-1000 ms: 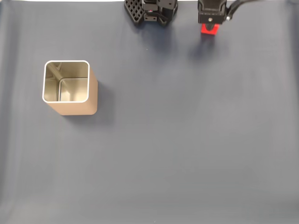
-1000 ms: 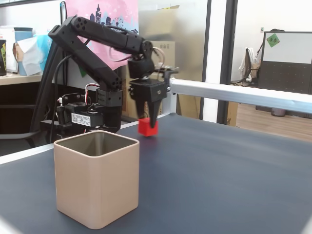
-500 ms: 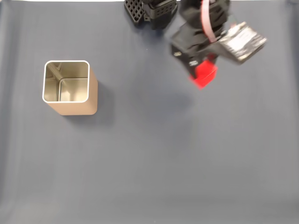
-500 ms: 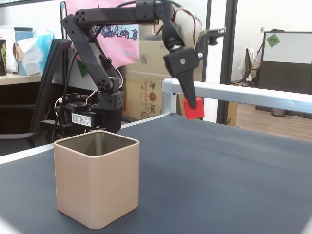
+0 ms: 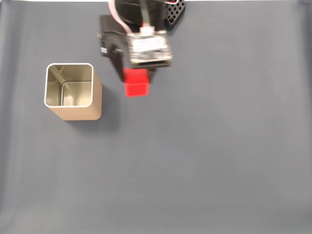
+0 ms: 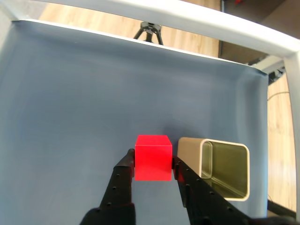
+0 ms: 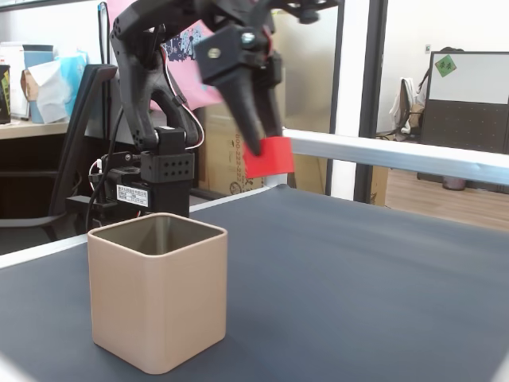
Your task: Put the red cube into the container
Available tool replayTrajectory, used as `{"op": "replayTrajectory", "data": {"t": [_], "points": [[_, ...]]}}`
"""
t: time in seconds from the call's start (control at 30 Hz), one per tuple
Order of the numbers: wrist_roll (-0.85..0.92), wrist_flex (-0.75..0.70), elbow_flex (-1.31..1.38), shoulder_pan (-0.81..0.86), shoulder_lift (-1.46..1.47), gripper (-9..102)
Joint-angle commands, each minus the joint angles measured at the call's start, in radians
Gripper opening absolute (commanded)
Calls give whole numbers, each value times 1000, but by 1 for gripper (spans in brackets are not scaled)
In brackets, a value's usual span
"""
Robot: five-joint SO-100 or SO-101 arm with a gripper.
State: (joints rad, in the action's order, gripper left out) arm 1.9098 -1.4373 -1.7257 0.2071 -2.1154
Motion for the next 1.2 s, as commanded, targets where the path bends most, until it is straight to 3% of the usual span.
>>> {"op": "replayTrajectory", "data": {"t": [0.0, 0.27, 0.57, 1.17], "points": [[43, -6, 40, 110, -21, 0], [58, 94, 18, 324, 17, 0], [-15, 167, 18, 440, 95, 0], [-155, 316, 29, 465, 209, 1]]}}
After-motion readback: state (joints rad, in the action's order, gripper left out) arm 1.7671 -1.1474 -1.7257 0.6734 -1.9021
